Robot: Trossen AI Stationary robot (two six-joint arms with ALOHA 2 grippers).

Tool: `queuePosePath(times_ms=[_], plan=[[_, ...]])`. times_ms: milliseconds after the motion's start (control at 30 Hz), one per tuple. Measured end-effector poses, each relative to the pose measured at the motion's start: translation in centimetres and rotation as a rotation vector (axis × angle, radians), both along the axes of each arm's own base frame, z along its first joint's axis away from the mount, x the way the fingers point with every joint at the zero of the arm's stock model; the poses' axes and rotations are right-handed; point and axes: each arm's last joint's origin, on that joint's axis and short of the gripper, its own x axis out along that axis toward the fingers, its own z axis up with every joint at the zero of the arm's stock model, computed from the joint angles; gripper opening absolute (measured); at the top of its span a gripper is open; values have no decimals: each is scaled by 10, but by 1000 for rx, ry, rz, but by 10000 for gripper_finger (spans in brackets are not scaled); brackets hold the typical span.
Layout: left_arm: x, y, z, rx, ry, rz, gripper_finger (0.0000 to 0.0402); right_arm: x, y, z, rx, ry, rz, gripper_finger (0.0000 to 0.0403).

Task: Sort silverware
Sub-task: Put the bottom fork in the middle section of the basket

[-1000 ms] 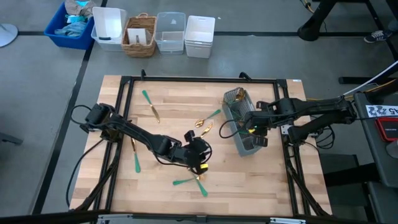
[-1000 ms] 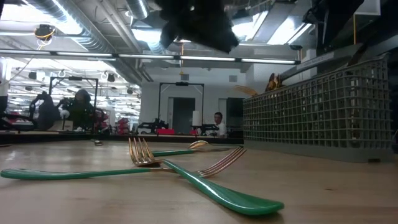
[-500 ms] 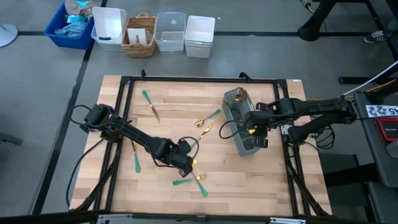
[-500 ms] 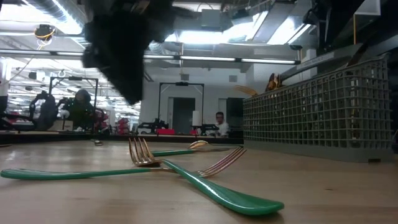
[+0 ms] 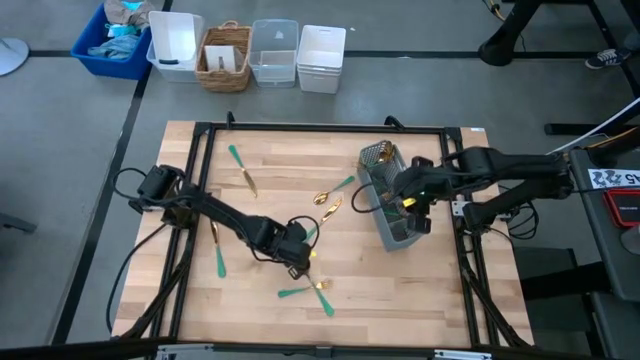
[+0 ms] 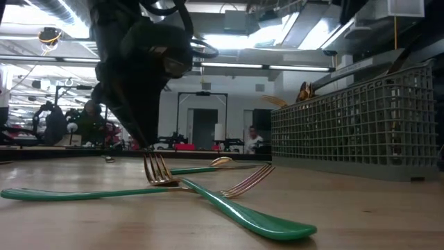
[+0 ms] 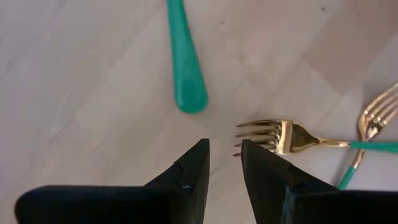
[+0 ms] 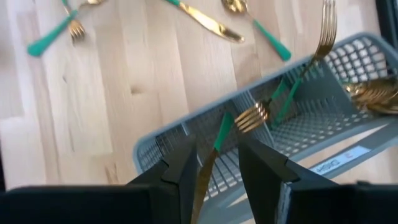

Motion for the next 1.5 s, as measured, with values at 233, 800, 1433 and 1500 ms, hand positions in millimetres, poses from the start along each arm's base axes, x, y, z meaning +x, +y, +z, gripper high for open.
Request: queuePosePath(times_ms=[233, 800, 1433, 1500], plan=[[3, 5, 0, -19, 1, -14, 86, -1, 0, 6, 3, -24, 0, 119], [1, 5, 1, 12, 27, -181, 75, -1, 0, 6, 8, -19, 4, 119], [-83, 52, 11, -50, -52, -132, 4, -3, 1, 5, 39, 7, 42, 119], [-89, 53, 11, -109, -212, -74, 5, -3, 1, 5, 38, 6, 42, 119]])
